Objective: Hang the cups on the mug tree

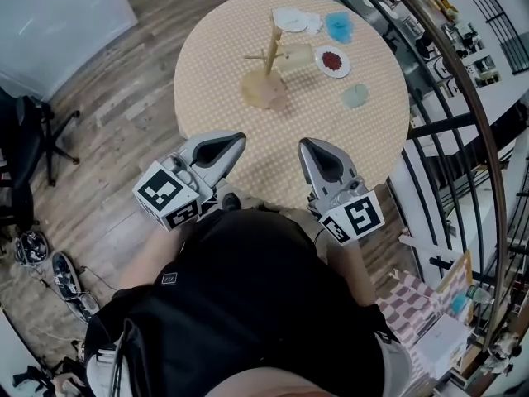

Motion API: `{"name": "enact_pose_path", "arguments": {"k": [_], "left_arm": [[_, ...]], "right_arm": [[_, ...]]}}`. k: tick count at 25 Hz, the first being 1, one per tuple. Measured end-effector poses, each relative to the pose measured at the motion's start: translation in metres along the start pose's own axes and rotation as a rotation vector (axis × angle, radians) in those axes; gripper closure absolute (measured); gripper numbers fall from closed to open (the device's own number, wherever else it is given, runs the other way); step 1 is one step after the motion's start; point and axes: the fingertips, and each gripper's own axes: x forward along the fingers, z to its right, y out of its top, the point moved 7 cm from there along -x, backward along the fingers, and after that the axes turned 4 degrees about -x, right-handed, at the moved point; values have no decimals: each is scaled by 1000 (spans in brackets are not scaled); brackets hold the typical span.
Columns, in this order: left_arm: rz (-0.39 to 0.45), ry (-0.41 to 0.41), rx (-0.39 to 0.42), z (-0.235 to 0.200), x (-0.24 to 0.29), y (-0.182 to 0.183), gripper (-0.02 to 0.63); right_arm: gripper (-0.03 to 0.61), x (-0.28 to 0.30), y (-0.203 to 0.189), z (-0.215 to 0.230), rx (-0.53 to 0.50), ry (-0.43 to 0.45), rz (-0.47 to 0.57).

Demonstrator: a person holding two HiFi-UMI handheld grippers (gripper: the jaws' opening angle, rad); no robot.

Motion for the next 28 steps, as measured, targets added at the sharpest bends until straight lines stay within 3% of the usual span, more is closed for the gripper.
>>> {"name": "enact_pose_path", "arguments": {"k": [7,12,14,17,23,28], "left_arm": [[-13,-15,65,-11,5,2,607],[-28,-60,34,-5,35,-8,607],[-29,-76,24,-1,51,-12,607],[-23,-76,13,6,79,-18,607],[-1,16,-19,7,135,-25,607],[42,35,-50,10,181,-29,607]], "right_arm": [[561,-1,-3,17,-9,-68,-44],[541,-17,-13,55,-68,-44,-44],[441,-21,-21,83,-74,-37,-59],[403,-33,-40,132,-77,-43,-103],[346,-52,-93,236,-65,-69,-209],[288,-58,-130,300,-80,-51,-218]]}}
